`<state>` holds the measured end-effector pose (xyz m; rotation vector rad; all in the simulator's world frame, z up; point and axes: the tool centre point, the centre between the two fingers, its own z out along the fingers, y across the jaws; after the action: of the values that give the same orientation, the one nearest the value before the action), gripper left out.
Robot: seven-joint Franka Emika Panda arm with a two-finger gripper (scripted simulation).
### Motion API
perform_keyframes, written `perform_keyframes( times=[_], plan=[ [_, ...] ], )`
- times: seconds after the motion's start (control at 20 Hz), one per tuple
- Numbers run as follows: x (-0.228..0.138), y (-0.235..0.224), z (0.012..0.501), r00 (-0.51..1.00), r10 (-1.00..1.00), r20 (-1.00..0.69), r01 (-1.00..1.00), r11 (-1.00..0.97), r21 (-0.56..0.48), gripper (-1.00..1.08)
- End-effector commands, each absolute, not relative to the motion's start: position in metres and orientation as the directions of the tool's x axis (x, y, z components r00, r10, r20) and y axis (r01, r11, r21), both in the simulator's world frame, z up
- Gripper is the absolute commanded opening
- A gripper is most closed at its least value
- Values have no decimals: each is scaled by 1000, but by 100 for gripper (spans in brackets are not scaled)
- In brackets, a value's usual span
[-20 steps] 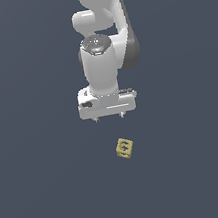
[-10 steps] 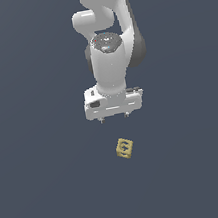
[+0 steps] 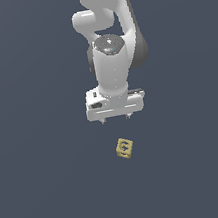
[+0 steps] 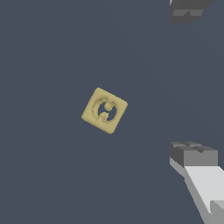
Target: Pick up the object and move it to a goal position.
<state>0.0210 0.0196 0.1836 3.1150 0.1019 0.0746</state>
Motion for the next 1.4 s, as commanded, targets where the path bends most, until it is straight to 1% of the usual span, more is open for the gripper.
perform_keyframes(
  times=[0.0,0.35,0.9,1.35],
  plan=[
    [24,20,180,998,44,45,43,-999,23,100],
    [41,24,161,997,-67,35,-68,-998,11,100],
    [75,34,112,951,-310,10,-310,-951,-1,100],
    [85,38,91,917,-398,1,-398,-917,0,100]
  ],
)
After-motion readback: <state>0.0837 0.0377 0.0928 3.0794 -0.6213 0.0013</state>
